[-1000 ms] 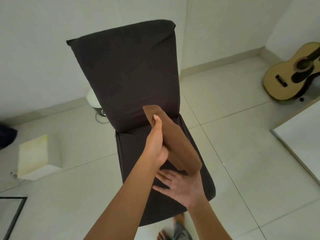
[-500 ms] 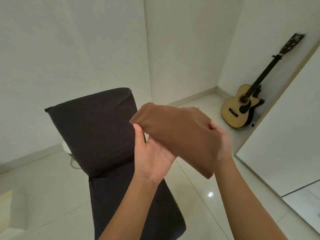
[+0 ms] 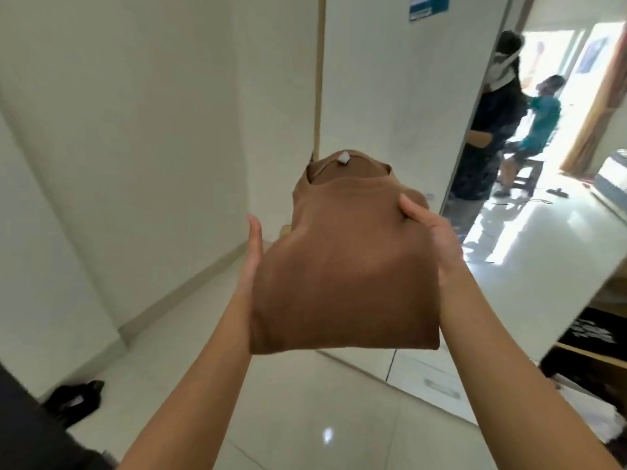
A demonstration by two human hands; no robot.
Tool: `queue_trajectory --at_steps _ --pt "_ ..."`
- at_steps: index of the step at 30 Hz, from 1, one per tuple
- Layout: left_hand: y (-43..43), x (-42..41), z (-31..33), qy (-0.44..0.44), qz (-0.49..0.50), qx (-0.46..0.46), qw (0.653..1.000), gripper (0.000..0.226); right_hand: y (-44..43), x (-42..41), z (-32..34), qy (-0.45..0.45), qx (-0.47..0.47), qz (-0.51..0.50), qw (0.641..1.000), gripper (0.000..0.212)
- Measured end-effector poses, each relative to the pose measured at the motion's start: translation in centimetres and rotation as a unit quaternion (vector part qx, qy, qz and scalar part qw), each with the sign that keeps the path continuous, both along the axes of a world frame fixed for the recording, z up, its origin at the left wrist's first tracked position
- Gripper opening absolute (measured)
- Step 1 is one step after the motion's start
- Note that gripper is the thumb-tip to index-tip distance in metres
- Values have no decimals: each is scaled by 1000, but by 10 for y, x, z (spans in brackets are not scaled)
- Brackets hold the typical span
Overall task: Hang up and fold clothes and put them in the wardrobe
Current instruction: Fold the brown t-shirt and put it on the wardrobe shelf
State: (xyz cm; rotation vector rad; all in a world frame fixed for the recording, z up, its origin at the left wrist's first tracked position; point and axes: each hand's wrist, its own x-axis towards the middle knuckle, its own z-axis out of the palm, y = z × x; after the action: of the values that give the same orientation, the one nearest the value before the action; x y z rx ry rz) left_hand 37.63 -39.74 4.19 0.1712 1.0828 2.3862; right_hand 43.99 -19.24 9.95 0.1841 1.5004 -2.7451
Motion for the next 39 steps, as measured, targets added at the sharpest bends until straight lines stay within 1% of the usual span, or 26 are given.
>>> queue_trajectory --at_steps 1,3,4,6,8,10,12,13,14,17,19,20,21,23,24,26,28,32,35,37,39 --pt "17 -7 -3 14 -33 4 999 60 14 9 0 1 23 -34 999 36" --pt "63 -16 -15 11 -58 -60 996 37 60 27 -17 -17 21 -107 994 24" --pt "87 -17 -22 6 -79 -73 994 30 82 37 -30 -48 14 -139 989 24" --pt "149 -10 -42 -24 -154 -113 981 29 134 64 -52 -90 -5 -205 975 30" --pt "188 -1 -60 -44 -195 -123 972 28 165 84 -70 -131 -6 -248 960 28" --pt "238 11 -70 -60 -239 -114 962 28 201 107 -82 -136 -7 -302 943 22" --pt "288 20 -79 -79 -260 -106 956 30 236 125 -90 -144 10 -359 922 14" --pt "307 24 -80 -83 -270 -99 954 32 250 131 -93 -149 21 -378 913 13" --pt "330 28 -80 -84 -288 -95 949 33 265 137 -94 -160 38 -403 900 17" --pt "400 35 -73 -79 -319 -102 939 31 318 148 -93 -174 61 -464 867 40" --pt "449 33 -72 -77 -334 -119 932 31 356 153 -91 -174 59 -494 850 46" --pt "473 30 -73 -78 -342 -121 929 35 373 155 -89 -171 56 -504 845 43" --pt "486 25 -75 -66 -348 -128 926 40 382 156 -88 -164 49 -504 846 35" --pt "542 20 -79 -50 -385 -140 911 48 427 161 -85 -153 39 -515 842 17" --pt "565 18 -80 -44 -401 -142 904 50 445 163 -83 -157 42 -524 836 15" --pt "615 18 -81 -31 -446 -142 883 52 488 169 -81 -171 62 -538 823 24" --pt "647 18 -85 -11 -471 -140 871 46 514 175 -77 -182 81 -534 821 30" --pt "709 21 -98 2 -493 -159 855 38 572 188 -84 -203 132 -546 802 25" --pt "751 22 -109 -15 -478 -135 868 33 612 193 -100 -201 158 -561 787 31" --pt "778 21 -114 -16 -462 -120 878 33 640 194 -111 -202 155 -563 786 35" --pt "810 20 -121 -12 -448 -126 885 32 677 192 -120 -211 154 -564 784 37"
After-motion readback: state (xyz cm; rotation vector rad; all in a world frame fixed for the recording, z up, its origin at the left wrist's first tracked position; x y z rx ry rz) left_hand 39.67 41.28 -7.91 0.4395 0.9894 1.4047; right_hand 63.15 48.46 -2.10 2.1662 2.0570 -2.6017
